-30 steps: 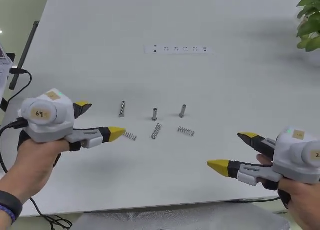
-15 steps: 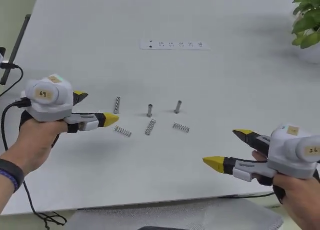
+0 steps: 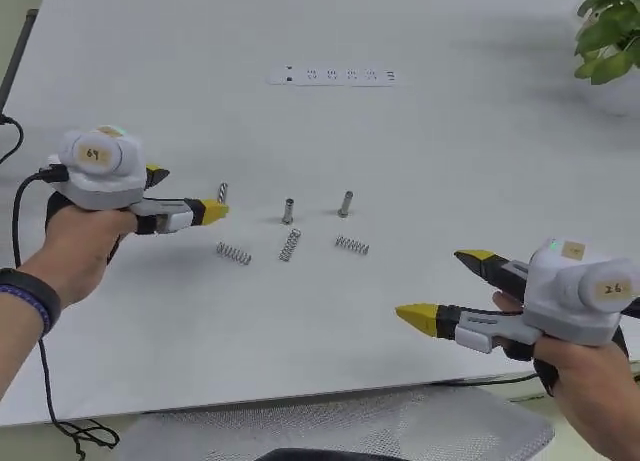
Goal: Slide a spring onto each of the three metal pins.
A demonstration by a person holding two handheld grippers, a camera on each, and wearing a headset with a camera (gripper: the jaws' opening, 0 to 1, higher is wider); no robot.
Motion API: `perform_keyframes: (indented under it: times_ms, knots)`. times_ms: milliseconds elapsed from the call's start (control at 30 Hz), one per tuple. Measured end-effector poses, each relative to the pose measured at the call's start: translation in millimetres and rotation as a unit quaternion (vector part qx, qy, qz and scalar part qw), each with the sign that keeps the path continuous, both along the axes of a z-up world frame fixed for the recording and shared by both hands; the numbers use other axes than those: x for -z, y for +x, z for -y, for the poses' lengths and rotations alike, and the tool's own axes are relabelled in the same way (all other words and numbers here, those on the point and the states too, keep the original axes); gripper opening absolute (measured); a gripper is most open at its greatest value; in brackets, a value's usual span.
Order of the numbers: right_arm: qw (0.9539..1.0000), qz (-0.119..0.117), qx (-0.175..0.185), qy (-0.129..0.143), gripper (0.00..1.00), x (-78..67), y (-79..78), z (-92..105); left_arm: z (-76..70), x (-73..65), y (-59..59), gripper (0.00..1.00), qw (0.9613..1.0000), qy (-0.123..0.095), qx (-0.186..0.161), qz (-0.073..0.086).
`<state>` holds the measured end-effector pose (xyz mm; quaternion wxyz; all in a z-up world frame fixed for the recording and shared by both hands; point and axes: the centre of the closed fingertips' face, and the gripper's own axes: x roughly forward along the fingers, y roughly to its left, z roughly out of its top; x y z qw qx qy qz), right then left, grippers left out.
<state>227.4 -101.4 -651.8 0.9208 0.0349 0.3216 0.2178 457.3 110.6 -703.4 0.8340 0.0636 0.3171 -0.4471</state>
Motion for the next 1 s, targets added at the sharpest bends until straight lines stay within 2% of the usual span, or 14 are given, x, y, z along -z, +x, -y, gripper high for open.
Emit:
perform_keyframes:
  times_ms: [300, 467, 600, 633, 1000]
  knots:
    - [1.0000, -0.003, 0.000, 0.000, 0.77, 0.3, 3.6, 2.2, 12.1, 18.5, 13.9, 0.60, 0.9998, 0.002, -0.011, -0.019]
    - [1.0000, -0.005, 0.000, 0.001, 0.77, 1.6, 4.3, 2.9, 14.4, 31.9, 23.1, 0.59, 0.9991, 0.004, -0.026, -0.034]
    - [1.0000, -0.009, 0.001, 0.003, 0.77, 2.4, 3.8, 2.9, 17.6, 37.9, 28.8, 0.56, 0.9986, 0.006, -0.034, -0.040]
    - [1.0000, -0.009, 0.000, 0.003, 0.77, 2.6, 3.2, 3.2, 17.3, 41.8, 33.1, 0.55, 0.9983, 0.006, -0.039, -0.042]
    - [0.9998, -0.017, 0.002, -0.001, 0.76, 5.5, 2.9, 7.3, 25.9, 58.7, 41.0, 0.46, 0.9964, 0.004, -0.056, -0.063]
